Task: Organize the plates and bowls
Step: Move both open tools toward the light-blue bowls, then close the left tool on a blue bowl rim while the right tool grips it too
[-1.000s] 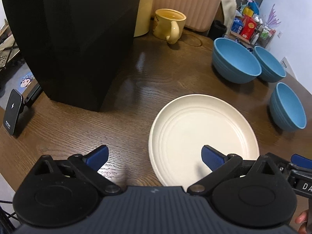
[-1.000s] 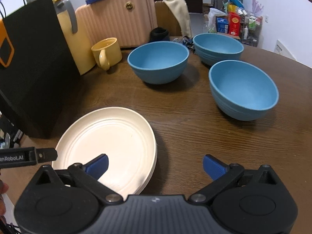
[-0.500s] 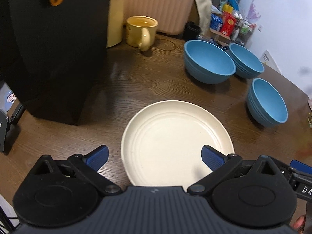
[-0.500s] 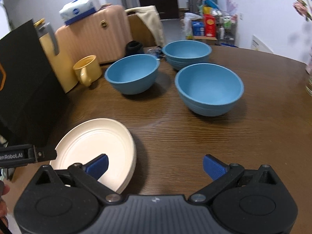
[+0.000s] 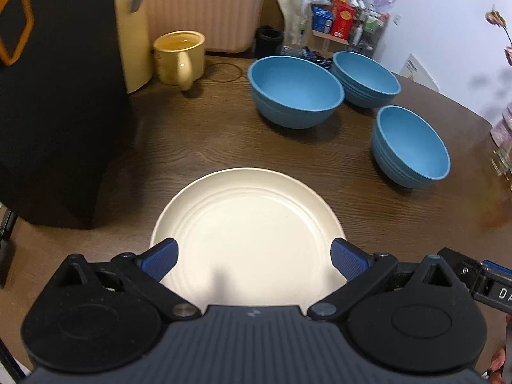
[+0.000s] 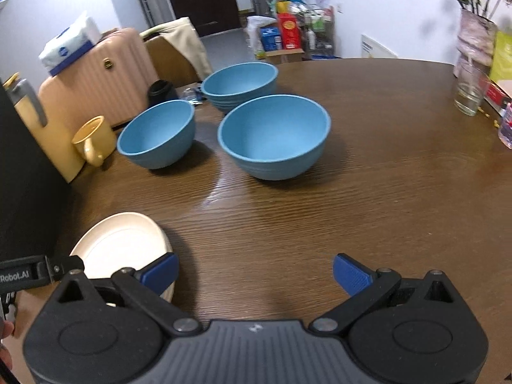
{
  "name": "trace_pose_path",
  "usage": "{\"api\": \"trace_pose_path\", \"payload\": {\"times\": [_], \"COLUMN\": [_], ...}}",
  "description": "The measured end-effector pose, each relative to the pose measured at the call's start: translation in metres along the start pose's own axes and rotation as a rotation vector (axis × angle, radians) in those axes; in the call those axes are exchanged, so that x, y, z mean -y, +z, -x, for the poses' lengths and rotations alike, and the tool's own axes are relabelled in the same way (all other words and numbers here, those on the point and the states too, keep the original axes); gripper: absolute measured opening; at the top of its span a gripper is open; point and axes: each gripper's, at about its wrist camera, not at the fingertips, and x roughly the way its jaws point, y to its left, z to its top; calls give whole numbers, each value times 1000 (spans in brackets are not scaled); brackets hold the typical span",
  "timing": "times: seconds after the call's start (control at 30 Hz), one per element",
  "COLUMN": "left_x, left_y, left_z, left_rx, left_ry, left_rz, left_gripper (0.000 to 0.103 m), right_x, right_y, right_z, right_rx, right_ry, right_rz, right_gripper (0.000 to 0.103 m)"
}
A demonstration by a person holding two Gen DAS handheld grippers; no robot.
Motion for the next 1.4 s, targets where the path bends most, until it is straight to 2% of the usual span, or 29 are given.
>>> {"api": "trace_pose_path", "payload": {"times": [0.17, 0.33, 0.4, 0.5, 1.2, 1.4], "left_x": [15, 33, 40, 49, 110, 128], "left_y": [8, 20, 25, 34, 95, 113], "left_z": [-3, -4, -6, -8, -34, -43], "left_rx": [-1, 9, 14, 22, 27, 19], "left_ry": [-18, -29, -37, -43, -36, -26], "left_rz": [-25, -47, -51, -52, -60, -59], "left_gripper": [103, 103, 103, 103, 103, 103], "right_x": [13, 23, 28, 36, 78, 81], "right_y": [8, 21, 26, 34, 103, 124], "right_z": [6, 11, 13, 12, -31, -44], "right_rx": [31, 64, 75, 70, 31, -7], "right_ry": [16, -61, -56, -26, -35, -31], "right_rz": [-42, -63, -74, -97, -116, -113], "right_gripper": [103, 103, 103, 103, 103, 103]}}
